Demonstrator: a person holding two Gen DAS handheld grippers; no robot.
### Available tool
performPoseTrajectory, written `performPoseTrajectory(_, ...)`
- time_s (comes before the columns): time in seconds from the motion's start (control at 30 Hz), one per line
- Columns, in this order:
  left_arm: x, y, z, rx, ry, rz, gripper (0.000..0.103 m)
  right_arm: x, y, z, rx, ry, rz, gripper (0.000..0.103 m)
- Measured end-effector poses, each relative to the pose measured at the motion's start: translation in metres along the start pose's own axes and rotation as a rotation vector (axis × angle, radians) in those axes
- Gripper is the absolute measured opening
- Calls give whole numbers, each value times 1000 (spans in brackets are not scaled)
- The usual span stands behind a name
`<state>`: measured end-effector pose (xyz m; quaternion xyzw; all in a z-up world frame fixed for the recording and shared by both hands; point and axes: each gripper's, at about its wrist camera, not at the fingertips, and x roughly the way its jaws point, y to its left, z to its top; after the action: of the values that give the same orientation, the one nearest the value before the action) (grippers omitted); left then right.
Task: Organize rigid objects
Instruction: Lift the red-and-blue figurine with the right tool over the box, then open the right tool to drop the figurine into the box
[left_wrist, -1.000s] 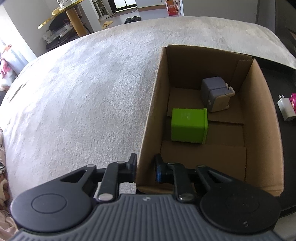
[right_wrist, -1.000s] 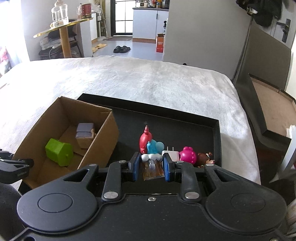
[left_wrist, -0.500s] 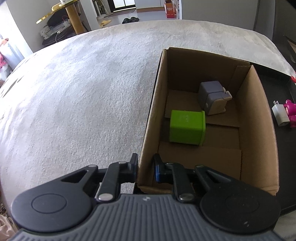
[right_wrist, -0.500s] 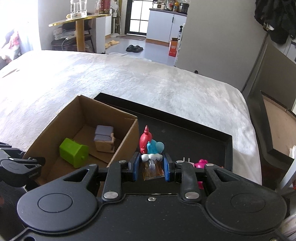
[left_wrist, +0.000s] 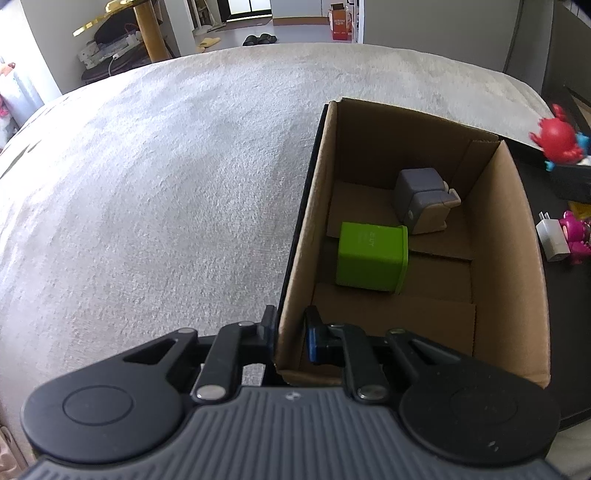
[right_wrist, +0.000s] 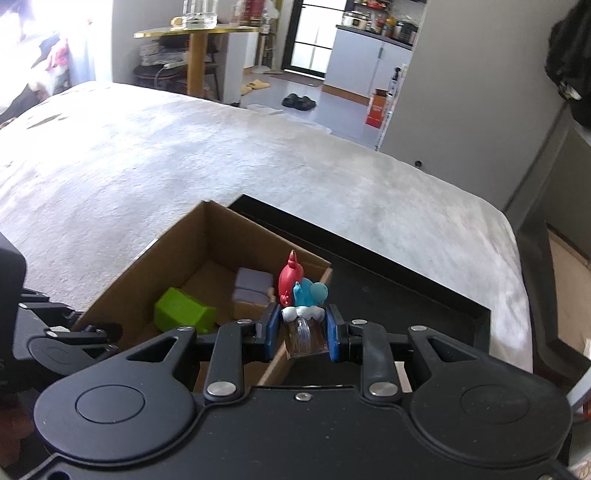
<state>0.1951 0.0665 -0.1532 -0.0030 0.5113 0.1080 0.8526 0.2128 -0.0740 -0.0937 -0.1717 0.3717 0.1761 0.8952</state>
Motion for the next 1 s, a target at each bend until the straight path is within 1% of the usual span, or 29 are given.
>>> performPoseTrajectory(0.53, 3, 13, -1, -55, -2, -67, 14, 13, 44, 32, -127, 17, 52, 26)
performPoseTrajectory(0.83, 6, 14, -1, -62, 5, -82, 14, 19, 59, 45, -211, 25, 43, 26)
performPoseTrajectory(0.93, 6, 16, -1, -66, 5, -85, 14, 16, 64, 48, -249, 3, 39, 30)
performPoseTrajectory(1.0, 6, 16, 0, -62, 5, -81, 14, 16, 63, 50, -247, 1, 39, 32)
